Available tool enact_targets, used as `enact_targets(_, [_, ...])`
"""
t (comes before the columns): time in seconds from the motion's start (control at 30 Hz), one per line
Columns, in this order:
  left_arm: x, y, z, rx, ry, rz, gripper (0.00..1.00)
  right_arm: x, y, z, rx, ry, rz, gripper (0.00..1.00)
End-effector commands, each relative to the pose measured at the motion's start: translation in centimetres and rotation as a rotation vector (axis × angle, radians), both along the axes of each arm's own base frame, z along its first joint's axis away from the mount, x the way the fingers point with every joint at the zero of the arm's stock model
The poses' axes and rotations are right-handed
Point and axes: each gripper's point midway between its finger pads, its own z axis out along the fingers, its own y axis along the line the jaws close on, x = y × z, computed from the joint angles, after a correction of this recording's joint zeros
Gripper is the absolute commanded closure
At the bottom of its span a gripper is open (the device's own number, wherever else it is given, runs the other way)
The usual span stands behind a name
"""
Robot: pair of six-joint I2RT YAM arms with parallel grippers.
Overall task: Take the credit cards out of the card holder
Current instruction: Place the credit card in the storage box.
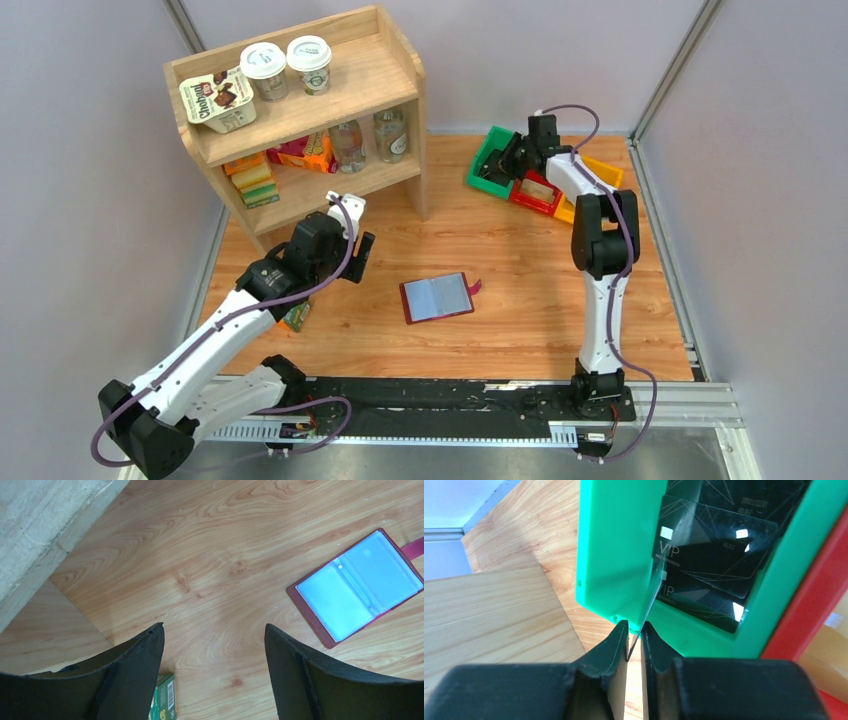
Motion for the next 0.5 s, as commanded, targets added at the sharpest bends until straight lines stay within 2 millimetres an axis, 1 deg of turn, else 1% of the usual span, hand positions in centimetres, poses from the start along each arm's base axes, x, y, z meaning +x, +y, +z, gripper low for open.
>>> enact_targets(0.0, [0.2, -0.1, 0.8, -0.016, -0.034, -0.014, 0.19, 0.0, -1.2, 1.7, -0.059, -0.018, -0.042, 0.80])
enact_targets(0.1, [0.2, -0.1, 0.9, -0.020, -0.035, -0.015, 0.19, -0.8, -1.8, 2.8, -0.096, -0.028, -0.054, 0.75])
enact_targets(0.27, [0.1, -0.1, 1.1, -0.027, -0.039, -0.015, 0.20, -2.5, -2.5, 5.0, -0.153, -0.028, -0.021, 0.59])
enact_targets(0.33, [0.1, -0.1, 1.2, -0.030, -0.043, -0.012, 0.20, -3.7, -2.9, 5.8, -0.177, -0.020, -0.013, 0.54])
enact_targets(0.37, [0.1, -0.1, 1.3, -0.035, -0.044, -0.012, 0.20, -4.3, -3.1, 6.8, -0.182, -0.037, -0.011, 0.50])
enact_targets(0.47, [0.0, -0.1, 1.4, -0.045, -0.049, -0.006, 0.20, -6.4, -3.4, 7.9, -0.201, -0.047, 0.006, 0.43])
